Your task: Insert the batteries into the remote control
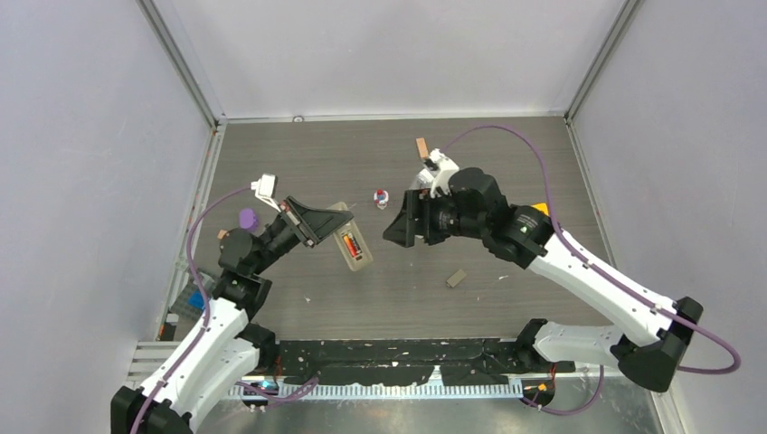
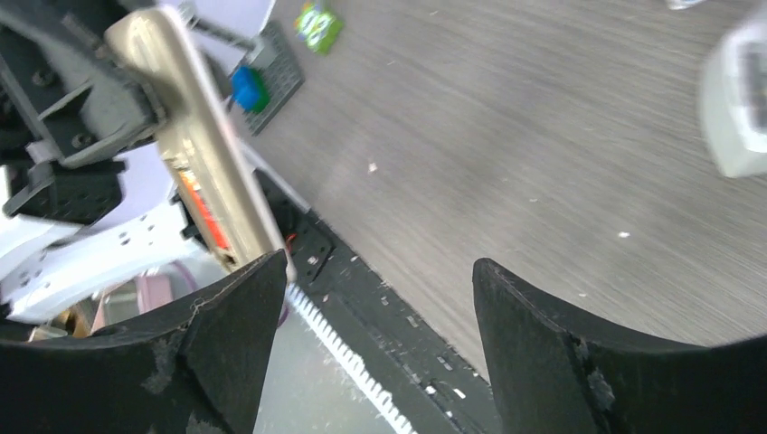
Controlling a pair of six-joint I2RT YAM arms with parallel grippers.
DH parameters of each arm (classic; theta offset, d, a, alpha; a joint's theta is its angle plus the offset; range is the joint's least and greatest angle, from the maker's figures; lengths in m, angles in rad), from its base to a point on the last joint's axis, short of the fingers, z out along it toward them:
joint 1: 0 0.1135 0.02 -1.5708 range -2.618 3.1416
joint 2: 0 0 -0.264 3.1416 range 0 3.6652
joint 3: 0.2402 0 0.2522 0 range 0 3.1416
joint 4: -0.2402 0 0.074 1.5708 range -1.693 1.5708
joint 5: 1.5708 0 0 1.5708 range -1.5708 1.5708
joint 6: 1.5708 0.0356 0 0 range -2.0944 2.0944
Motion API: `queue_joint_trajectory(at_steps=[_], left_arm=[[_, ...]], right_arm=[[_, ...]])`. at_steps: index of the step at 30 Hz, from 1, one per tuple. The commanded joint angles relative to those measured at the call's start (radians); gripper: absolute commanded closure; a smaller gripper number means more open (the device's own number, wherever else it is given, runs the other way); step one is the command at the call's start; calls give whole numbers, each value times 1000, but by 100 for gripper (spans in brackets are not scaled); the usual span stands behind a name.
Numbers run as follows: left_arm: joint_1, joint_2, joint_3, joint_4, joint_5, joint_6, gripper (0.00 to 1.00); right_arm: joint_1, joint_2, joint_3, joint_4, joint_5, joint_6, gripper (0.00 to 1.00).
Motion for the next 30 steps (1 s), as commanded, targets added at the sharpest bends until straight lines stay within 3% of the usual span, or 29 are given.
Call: queue_joint_trajectory(at_steps=[1,4,10,18,24,30], left_arm=[[-2,-34,37,-111,11,106,100],[-2,-48,29,-167,1,133,100],[-2,-73,17,-298,-55,172,100],[-2,-41,-31,-389,-144,140,100],[-8,78,-134,-176,-157,61,100],[-66,243,-141,-8,-157,140,100]], right_arm=[[-44,-85,-79,-14,128,13,20],[-53,-89,-135,-93,318,32,20],[-64,-45,-315,-170,526,146,20],[-98,100,-448,-100,539,230,20],[-124,192,-483,-53,535,303,20],[-137,241,-490,-44,552,388,26]])
